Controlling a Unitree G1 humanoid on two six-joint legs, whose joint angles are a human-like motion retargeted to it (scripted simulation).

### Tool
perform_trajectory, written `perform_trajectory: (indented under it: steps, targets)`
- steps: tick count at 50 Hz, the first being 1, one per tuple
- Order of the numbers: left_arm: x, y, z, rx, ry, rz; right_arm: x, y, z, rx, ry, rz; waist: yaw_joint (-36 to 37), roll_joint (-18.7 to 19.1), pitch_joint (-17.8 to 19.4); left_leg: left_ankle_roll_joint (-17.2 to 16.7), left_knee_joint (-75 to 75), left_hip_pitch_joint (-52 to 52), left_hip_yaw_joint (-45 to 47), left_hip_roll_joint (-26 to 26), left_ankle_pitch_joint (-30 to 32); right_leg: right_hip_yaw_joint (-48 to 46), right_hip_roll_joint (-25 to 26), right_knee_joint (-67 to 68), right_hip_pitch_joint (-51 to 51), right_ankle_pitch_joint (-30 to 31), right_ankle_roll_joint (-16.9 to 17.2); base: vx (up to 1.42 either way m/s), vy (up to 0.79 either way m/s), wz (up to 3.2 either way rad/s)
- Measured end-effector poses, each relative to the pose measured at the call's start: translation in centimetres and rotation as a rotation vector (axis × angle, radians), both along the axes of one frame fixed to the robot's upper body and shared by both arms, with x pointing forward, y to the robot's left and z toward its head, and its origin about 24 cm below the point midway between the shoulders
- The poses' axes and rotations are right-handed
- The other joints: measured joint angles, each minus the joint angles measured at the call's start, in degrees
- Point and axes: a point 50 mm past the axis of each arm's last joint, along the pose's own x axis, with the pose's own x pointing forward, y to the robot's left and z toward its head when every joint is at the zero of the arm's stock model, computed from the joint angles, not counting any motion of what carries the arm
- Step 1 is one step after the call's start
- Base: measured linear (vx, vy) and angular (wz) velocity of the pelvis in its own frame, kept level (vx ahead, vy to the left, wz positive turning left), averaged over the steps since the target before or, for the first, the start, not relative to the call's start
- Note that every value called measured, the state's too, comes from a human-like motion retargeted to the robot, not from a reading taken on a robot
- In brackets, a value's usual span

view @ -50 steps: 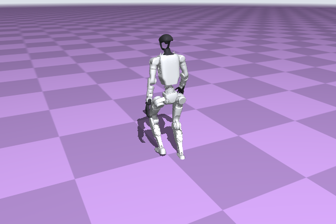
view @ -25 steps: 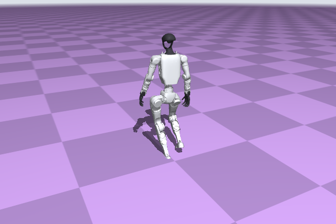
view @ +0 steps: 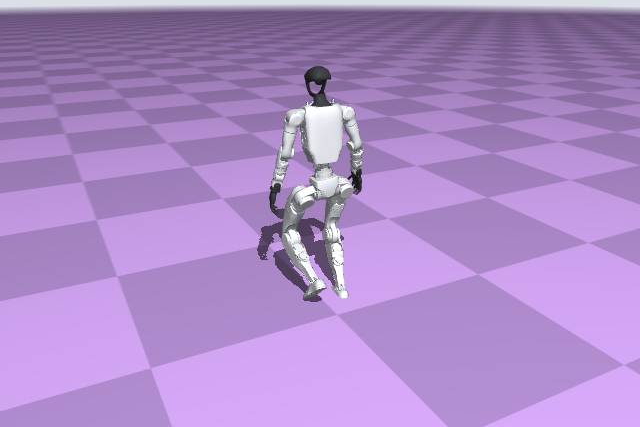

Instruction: Walk

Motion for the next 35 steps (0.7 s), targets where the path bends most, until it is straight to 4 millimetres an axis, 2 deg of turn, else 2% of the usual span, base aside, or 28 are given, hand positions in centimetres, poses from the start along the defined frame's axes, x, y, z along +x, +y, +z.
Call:
perform_trajectory:
  steps: [5,10,14,15,17,20,23,25,31,35]
  targets:
    - [-6.7,1.7,-1.4,0.008,0.17,0.123,4.1,0.2,2.1,-0.031,-0.145,0.059,3.6,-0.17,0.68,1.48,-4.77,-7.11,-0.39,-2.67,-4.38,2.29,1.07,-6.73,6.22,0.14,0.59,0.34,-0.02,-0.52]
    - [-13.3,1.9,-1.9,-0.014,0.323,0.223,6.8,1.3,3.7,-0.02,-0.264,0.101,4.77,-1.3,0.27,0.5,-23.29,-8.54,0.04,-9.42,-6.56,3.62,-1.24,-10.23,11.28,0.95,2.62,0.39,0.05,-0.39]
    - [-16.8,1.2,-1.9,-0.046,0.412,0.259,6.9,2.3,3.6,0.003,-0.268,0.126,3.97,-2.98,-0.31,1.1,-32.11,-6.11,0.68,-14.98,-6.1,4.52,-4.53,-6.32,12.7,-0.96,4.29,0.37,0.09,-0.03]
    - [-17.4,1.0,-1.9,-0.05,0.427,0.258,6.5,2.6,3.3,0.01,-0.255,0.13,3.7,-2.93,-0.38,1.57,-31.54,-5.85,0.73,-15.56,-6.46,4.63,-4.88,-3.88,12.46,-1.48,4.57,0.34,0.1,0.14]
    - [-17.2,0.9,-2.0,-0.058,0.431,0.232,5.7,2.8,2.5,0.03,-0.209,0.133,2.84,-5.64,-0.96,3.34,-34.69,-2.94,1.89,-19.55,-6.05,5.38,-8.86,1.58,11.83,-1.42,6.39,0.35,0.1,0.27]
    - [-16.1,0.4,-2.1,-0.076,0.424,0.176,3.4,3.4,0.8,0.08,-0.103,0.128,1.04,-8.91,-1.65,5.86,-36.75,-0.17,2.88,-24.45,-6.59,5.57,-14.41,14.63,8.12,4.98,10.06,0.28,0.08,0.41]
    - [-12.8,0.5,-2.2,-0.06,0.353,0.089,0.8,3.7,-0.7,0.128,0.011,0.111,-1.21,-12.04,-2.34,7.58,-41.2,2.99,2.93,-28.96,-6.3,6.46,-19.58,27.98,1.73,13.82,12.73,0.25,0.06,0.55]
    - [-9.7,0.9,-1.9,-0.028,0.277,0.031,-0.9,3.8,-1.5,0.149,0.081,0.097,-2.55,-13.18,-2.45,7.81,-44.41,5.51,2.04,-30.81,-5.67,6.7,-22.25,34.48,-2.54,16.92,12.63,0.24,0.03,0.56]
    - [0.4,1.7,0.6,0.071,-0.009,-0.059,-5.3,3.6,-2.9,0.174,0.229,0.042,-6.13,-13.86,-1.58,6.06,-52.98,13.72,-2.62,-32.6,-3.24,6.01,-28.41,39.61,-12.73,14.45,8.34,0.22,-0.01,0.58]
    - [5.4,1.6,2.8,0.089,-0.177,-0.069,-7.1,3.6,-3.3,0.183,0.278,0.01,-7.65,-13.57,-1.09,4.44,-56.39,17.54,-5.07,-32.18,-1.96,5.76,-28.34,34.4,-16.93,12.82,7.57,0.18,-0.06,0.42]
